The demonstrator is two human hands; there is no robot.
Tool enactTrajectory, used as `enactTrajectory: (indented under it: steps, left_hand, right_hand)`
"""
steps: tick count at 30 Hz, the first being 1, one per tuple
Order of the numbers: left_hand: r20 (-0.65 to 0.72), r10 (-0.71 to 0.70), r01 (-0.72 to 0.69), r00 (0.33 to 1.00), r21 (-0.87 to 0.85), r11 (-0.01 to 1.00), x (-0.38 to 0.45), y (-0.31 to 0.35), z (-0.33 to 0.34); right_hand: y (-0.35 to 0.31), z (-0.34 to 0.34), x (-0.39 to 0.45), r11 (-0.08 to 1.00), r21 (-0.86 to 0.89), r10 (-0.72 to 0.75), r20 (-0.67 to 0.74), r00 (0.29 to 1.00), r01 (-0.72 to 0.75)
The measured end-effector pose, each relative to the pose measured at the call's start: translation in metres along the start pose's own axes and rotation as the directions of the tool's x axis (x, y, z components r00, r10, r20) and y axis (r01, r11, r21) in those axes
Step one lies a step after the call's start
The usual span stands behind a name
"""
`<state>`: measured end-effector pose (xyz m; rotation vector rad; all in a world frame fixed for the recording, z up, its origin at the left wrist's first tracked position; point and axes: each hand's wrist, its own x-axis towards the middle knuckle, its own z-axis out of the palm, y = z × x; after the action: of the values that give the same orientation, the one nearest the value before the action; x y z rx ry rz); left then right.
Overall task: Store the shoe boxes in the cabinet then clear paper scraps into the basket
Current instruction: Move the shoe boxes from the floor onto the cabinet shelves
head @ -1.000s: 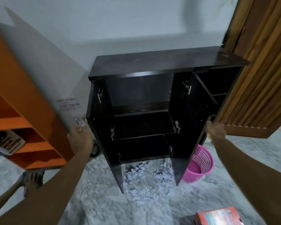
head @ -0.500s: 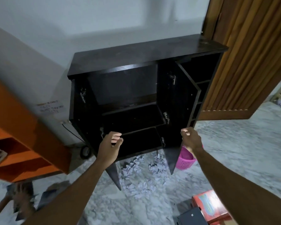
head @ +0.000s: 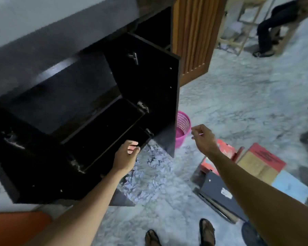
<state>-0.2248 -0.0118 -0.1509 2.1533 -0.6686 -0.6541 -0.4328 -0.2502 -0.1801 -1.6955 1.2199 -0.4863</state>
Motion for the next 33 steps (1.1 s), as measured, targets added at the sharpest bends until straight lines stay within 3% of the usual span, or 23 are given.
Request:
enactTrajectory:
  steps: [7, 16, 27, 33]
  left_hand:
    - [0.369, 0.016, -0.080, 0.929, 0.160, 0.984, 0.014, -0.003, 0.084]
    - [0.577, -0.055, -0.128, 0.815, 0.271, 0.954, 0.028, -0.018, 0.215]
    - [0.700, -0.045, -0.194, 0.713, 0.258, 0.947, 0.085, -0.163, 0.439]
    - [0.695, -0.011, -0.181, 0.719, 0.203, 0.962, 0.119, -0.269, 0.556]
  right_hand:
    - [0.090, -0.051, -0.070, 0.950, 0.051, 0.311, -0.174, 0.934, -0.307]
    - [0.236, -0.078, -0.124, 0.807, 0.051, 0.571, -0.319, 0.756, -0.588]
    - [0.476, -0.027, -0.099, 0.738, 0.129, 0.635, -0.463, 0.618, -0.662]
    - [0.621, 0.002, -0.080, 0.780, 0.186, 0.541, -0.679, 0.496, -0.597]
